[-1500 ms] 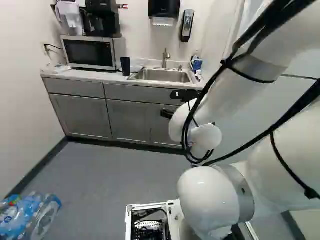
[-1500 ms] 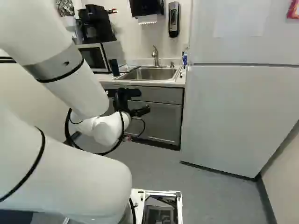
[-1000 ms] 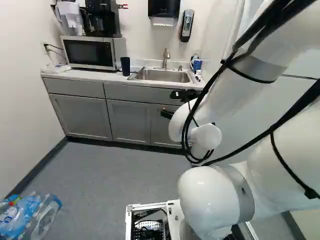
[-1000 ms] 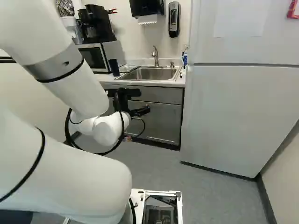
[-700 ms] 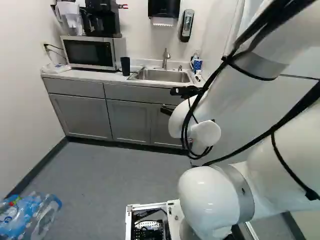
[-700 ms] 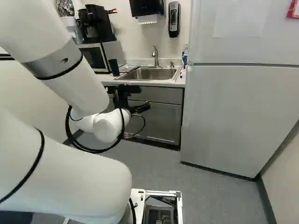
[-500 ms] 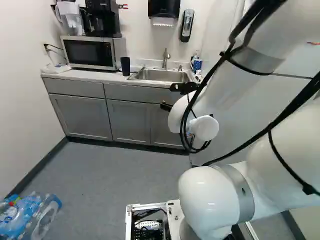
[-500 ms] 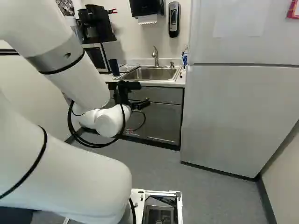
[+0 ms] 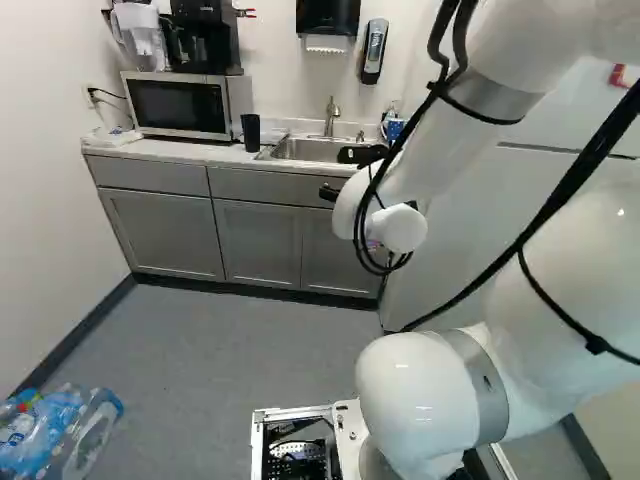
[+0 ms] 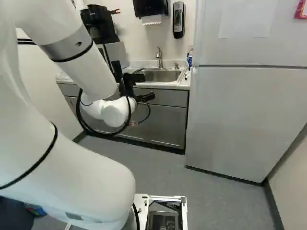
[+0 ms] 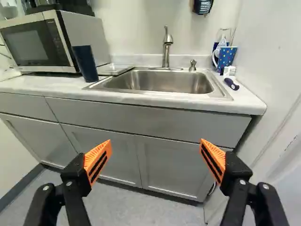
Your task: Rinse the cup and place it in the tray
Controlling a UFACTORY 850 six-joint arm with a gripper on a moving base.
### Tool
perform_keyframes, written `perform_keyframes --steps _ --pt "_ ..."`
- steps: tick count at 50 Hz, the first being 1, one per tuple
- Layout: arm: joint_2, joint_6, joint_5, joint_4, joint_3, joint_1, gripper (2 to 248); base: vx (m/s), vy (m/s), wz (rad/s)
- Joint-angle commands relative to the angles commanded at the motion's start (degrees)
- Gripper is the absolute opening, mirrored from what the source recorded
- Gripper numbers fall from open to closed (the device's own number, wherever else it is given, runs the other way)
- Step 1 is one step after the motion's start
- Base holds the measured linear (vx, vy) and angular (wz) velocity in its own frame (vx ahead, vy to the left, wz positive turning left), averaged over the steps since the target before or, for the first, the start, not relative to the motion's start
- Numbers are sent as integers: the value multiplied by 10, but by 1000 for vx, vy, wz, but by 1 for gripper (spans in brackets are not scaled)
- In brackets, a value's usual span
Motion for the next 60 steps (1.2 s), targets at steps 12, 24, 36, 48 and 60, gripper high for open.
perform_keyframes --steps 12,24,36,48,60 --pt "-17 0 -13 0 -32 1 247 0 0 0" --pt "-34 0 -31 0 -65 3 247 0 0 0" --pt "-45 0 -48 0 -91 6 247 0 0 0" --pt "-54 0 -61 0 -116 8 247 0 0 0" --pt "-61 0 -75 0 -139 11 247 0 0 0"
